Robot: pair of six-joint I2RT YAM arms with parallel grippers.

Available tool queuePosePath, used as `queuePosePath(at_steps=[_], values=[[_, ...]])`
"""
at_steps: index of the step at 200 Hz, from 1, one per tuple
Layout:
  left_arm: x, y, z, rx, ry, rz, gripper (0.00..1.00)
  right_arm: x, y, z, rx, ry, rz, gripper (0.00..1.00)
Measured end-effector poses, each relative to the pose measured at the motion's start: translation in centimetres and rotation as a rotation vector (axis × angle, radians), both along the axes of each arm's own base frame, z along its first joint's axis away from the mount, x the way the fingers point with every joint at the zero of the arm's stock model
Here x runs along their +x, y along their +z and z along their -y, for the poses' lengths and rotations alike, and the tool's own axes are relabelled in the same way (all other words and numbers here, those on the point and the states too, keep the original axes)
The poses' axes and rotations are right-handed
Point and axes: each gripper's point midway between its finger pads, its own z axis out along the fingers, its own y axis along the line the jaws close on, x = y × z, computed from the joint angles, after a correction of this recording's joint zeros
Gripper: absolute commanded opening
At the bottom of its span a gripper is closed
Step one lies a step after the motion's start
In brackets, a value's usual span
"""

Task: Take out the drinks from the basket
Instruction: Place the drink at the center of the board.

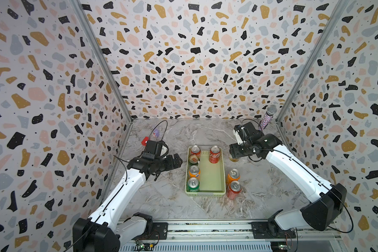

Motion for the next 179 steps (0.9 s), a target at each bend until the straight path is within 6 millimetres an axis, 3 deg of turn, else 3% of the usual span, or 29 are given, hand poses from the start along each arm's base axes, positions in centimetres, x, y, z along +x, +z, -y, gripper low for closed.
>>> queuePosePath(at_steps=[98,179], values=[[0.0,-0.2,0.1,-0.001,-0.002,-0.008,1.0,0.1,-9.3,-1.0,-0.035,-0.037,-0.185,0.35],[0.0,-0.5,0.2,-0.004,-0.007,-0.02,1.0,-0.4,-11.7,-1.2,0.003,-0.077,-0.214,0.42]])
